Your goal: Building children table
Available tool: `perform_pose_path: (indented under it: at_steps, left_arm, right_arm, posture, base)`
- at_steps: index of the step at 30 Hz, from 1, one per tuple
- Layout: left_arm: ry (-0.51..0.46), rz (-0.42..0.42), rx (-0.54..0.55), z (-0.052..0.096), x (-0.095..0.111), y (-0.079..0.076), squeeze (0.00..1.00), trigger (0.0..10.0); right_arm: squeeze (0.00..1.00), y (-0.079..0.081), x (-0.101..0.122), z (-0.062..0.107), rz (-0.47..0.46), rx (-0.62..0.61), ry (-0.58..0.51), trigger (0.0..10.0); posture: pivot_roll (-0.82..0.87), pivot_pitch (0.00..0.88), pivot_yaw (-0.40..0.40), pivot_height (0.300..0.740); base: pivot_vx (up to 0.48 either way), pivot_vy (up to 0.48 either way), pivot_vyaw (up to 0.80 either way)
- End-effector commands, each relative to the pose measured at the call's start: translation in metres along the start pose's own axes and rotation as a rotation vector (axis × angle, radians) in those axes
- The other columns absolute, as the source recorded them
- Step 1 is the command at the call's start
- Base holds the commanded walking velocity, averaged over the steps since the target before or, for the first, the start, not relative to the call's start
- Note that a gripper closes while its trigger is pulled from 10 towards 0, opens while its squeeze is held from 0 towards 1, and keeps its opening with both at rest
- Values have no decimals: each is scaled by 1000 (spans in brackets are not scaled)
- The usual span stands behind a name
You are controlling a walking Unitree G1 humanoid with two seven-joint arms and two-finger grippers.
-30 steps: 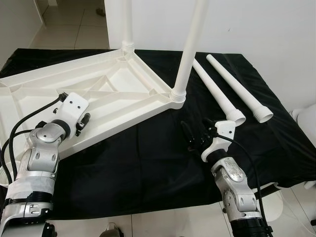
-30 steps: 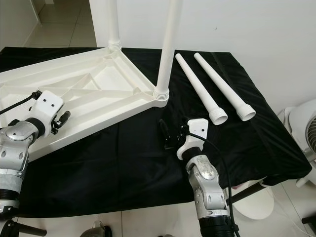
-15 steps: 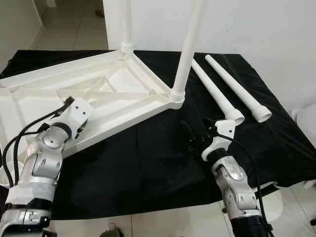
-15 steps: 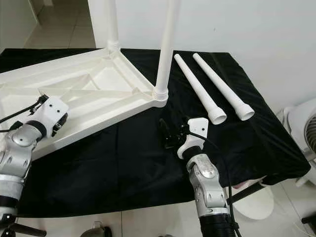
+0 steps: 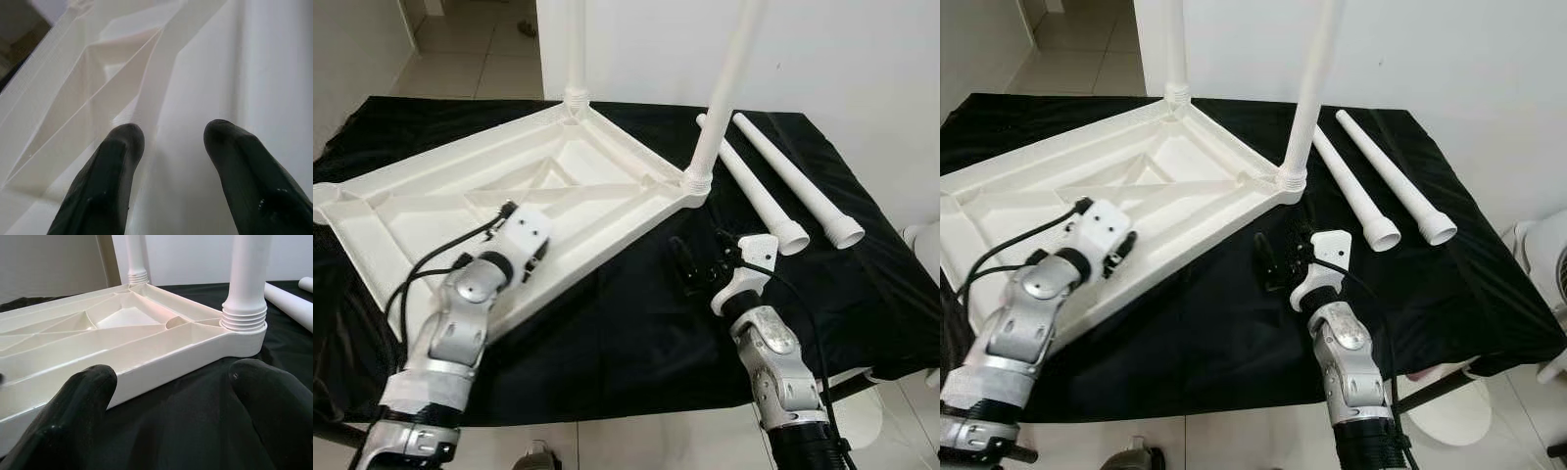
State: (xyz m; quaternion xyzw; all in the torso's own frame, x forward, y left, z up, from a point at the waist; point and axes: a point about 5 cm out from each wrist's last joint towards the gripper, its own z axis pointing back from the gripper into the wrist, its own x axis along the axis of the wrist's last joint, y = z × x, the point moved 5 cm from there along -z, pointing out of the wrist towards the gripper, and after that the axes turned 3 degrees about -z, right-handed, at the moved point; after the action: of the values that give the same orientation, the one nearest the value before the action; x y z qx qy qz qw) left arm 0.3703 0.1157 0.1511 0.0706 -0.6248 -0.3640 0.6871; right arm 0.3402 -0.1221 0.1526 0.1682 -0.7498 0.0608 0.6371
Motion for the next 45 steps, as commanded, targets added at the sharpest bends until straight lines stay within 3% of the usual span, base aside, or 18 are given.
perform_pose_path:
  at_steps: [1,7,12,16,21,27,37,45]
  left_arm:
    - [-6,20,-170,-3,3,-27,0,10000]
    - [-53,65,-188,-11,21,-43,0,10000]
    - [-74,117,-179,-13,26,-29,0,10000]
    - [-94,128,-203,-1,24,-13,0,10000]
    - [-86,149,-255,15,15,-7,0,10000]
    - [-29,132,-348,38,-9,-22,0,10000]
    - [-30,136,-443,56,-10,-37,0,10000]
    - [-34,170,-447,65,-9,-30,0,10000]
  right_arm:
    - [0,-4,-1,0,1,-16,-2,10000]
    - [0,-4,0,-1,-6,-28,-12,10000]
    - [0,-4,1,-2,-9,-30,-18,10000]
    - [0,-4,1,-2,-6,-27,-16,10000]
    - [0,-5,0,-1,-3,-26,-13,10000]
    - [0,-4,-4,-1,17,-2,9,10000]
    - [0,-4,-23,9,70,47,97,10000]
    - [0,-2,-25,9,76,63,103,10000]
  posture:
    - [79,69,-36,740]
    - [72,68,-33,740]
    - [72,69,-36,740]
    - [77,69,-38,740]
    - [84,67,-39,740]
    - [102,65,-51,740]
    - [105,55,-64,740]
    - [111,52,-64,740]
  base:
    - [0,0,0]
    - [0,0,0]
    - [0,0,0]
    - [0,0,0]
    - [0,0,0]
    - [0,0,0]
    - [0,0,0]
    - [0,0,0]
